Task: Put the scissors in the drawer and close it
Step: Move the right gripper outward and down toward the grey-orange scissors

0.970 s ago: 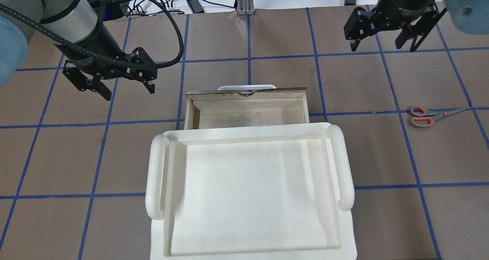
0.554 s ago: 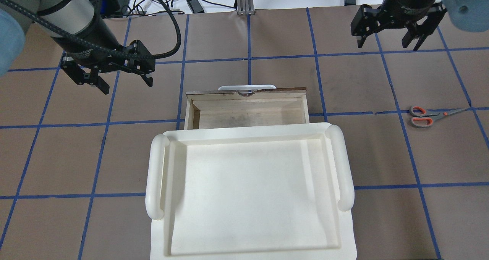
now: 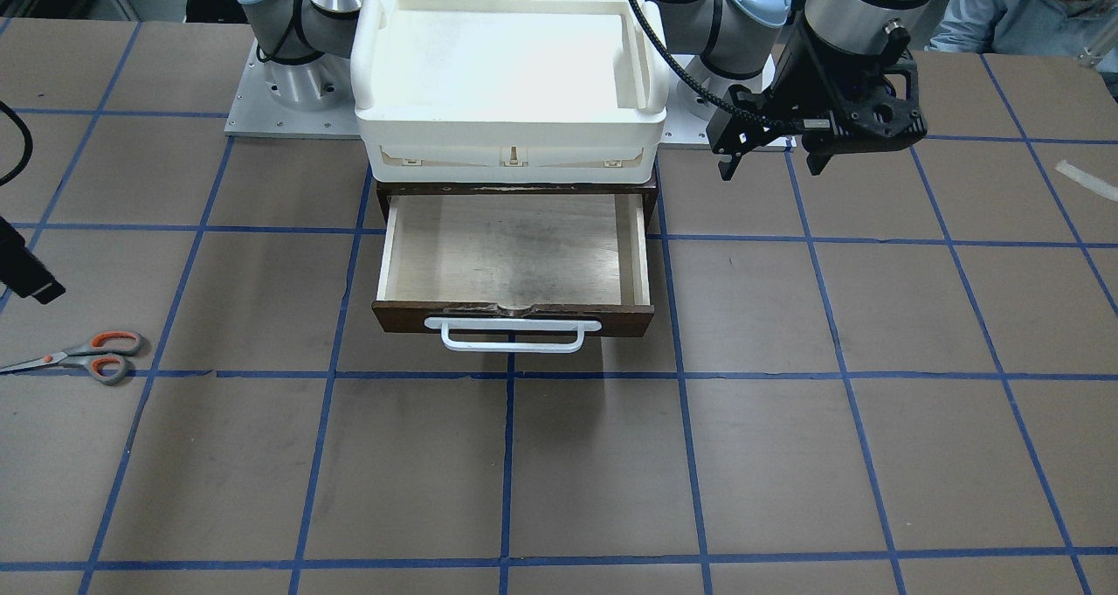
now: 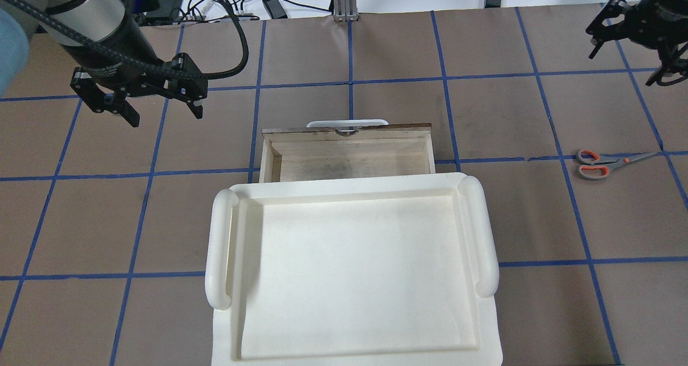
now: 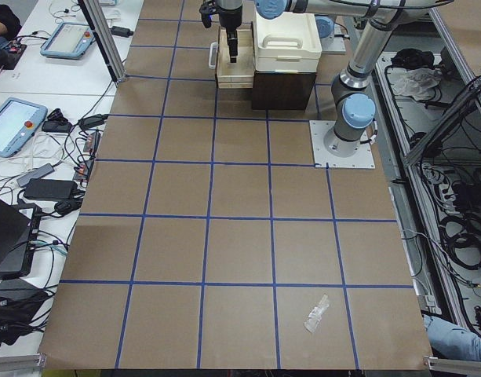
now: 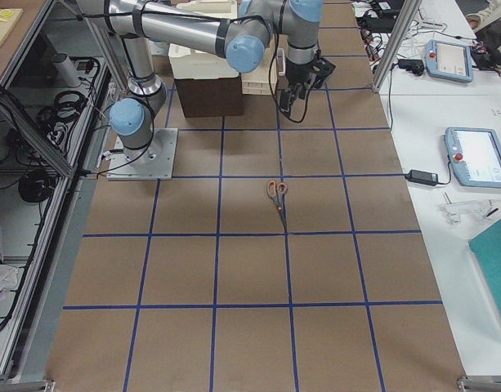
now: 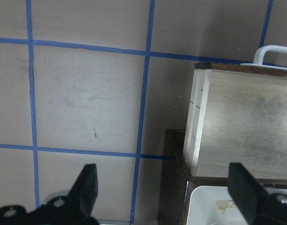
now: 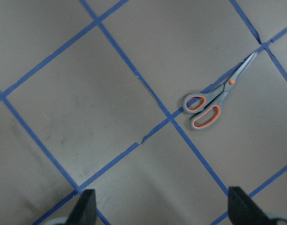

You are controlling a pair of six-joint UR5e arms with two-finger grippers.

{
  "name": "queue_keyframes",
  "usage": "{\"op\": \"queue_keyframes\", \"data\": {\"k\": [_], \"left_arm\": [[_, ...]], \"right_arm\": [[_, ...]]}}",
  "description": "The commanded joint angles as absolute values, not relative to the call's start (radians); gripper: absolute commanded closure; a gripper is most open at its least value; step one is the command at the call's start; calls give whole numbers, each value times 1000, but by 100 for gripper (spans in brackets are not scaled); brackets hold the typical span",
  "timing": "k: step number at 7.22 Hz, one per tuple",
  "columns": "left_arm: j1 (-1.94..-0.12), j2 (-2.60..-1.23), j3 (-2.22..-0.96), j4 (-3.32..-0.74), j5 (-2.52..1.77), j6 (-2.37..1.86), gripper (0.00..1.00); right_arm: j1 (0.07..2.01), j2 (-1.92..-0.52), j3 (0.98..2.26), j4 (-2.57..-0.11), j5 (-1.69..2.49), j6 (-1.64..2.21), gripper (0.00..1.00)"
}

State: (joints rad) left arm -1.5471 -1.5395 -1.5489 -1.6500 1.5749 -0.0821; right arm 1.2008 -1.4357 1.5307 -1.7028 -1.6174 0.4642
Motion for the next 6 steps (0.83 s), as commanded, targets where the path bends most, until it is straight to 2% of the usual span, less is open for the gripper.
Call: {"op": "queue_keyframes", "data": {"k": [1, 3, 6], "left_arm": [[-1548, -1540, -1560, -1617, 1571, -86, 0], [-1548, -1540, -1563, -1617, 1569, -81, 0], [-1546, -1542, -1568, -1612, 1571, -68, 1]], "right_arm": [[1120, -1391, 1589, -1796, -1617, 679, 0], [1034, -1314, 1661, -1907, -1568, 729, 0], [933, -1254, 1849, -2147, -1548, 697, 1]]}}
